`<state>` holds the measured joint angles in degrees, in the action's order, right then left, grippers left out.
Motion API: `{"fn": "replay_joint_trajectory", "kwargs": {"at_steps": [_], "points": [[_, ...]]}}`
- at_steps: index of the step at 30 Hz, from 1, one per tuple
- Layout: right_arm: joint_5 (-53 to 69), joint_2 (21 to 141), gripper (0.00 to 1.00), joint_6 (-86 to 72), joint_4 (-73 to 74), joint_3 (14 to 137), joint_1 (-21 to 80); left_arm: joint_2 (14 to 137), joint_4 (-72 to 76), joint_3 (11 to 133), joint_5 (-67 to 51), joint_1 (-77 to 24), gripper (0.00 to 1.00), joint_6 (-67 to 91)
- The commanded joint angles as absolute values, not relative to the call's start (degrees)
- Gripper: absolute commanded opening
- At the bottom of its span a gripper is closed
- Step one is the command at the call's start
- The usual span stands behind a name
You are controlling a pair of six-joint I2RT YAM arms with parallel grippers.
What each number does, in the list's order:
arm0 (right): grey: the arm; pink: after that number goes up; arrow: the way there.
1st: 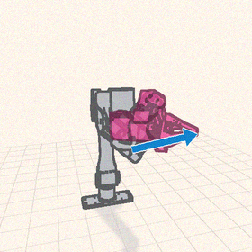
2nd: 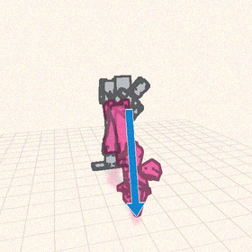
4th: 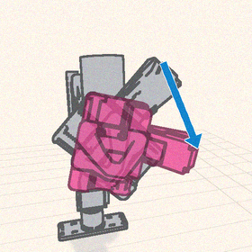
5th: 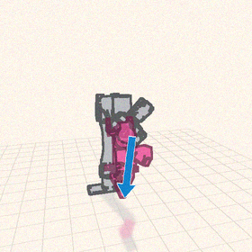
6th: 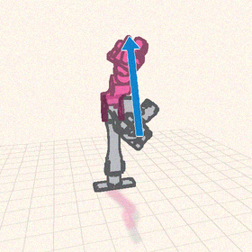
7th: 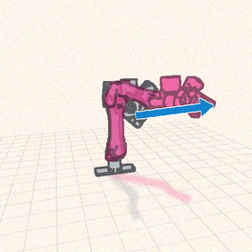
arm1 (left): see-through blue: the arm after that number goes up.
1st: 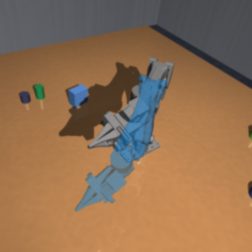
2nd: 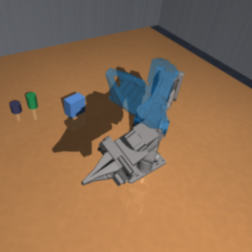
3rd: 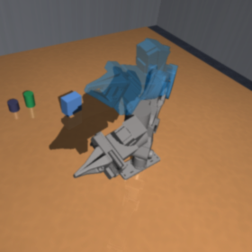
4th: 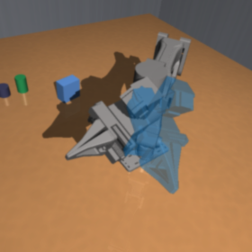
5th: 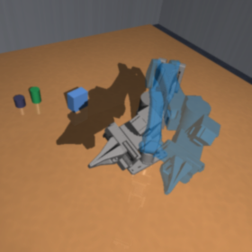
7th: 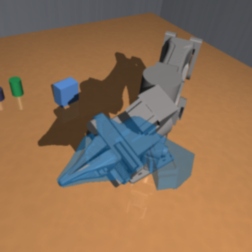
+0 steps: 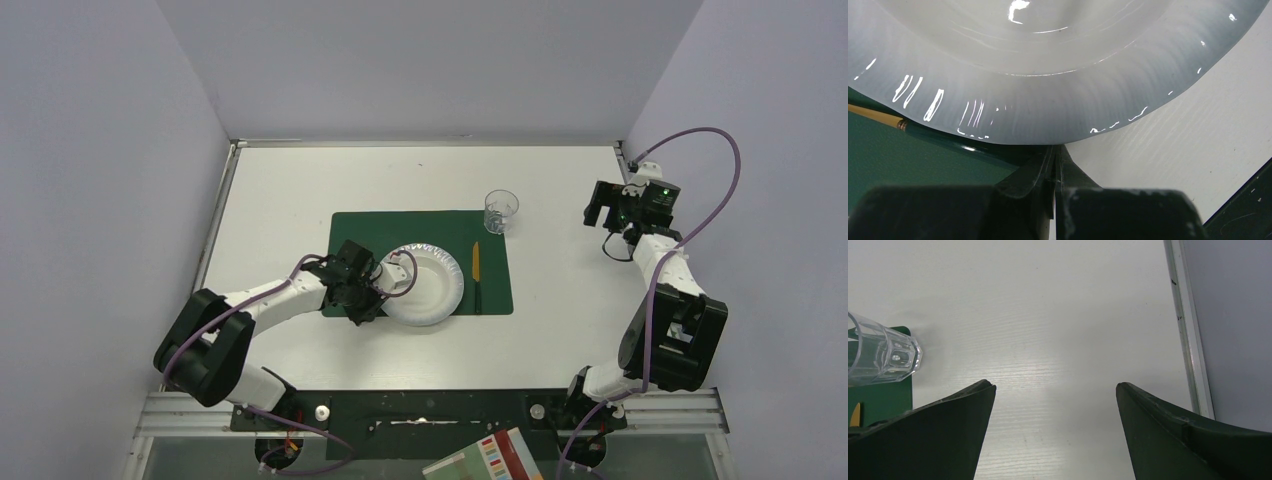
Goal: Set the dinner table for one person
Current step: Adjust the fork on the napkin.
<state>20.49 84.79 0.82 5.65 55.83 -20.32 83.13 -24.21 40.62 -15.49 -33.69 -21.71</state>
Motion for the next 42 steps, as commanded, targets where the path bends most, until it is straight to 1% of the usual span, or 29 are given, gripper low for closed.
{"fn": "replay_joint_trajectory", "kwargs": {"at_steps": [1,31,42], "points": [[21.52,82.58,0.96,0.9,2.77,56.07,-20.83,81.99,-24.19,40.08,-12.54,-33.6,0.0,-23.29],[22.13,82.55,0.96,0.81,2.82,56.07,-21.15,80.57,-25.4,39.93,-10.64,-33.54,0.0,-23.16],[22.19,82.41,0.96,0.85,2.93,56.16,-21.27,82.0,-26.32,44.64,-14.44,-33.64,0.0,-21.53]]}}
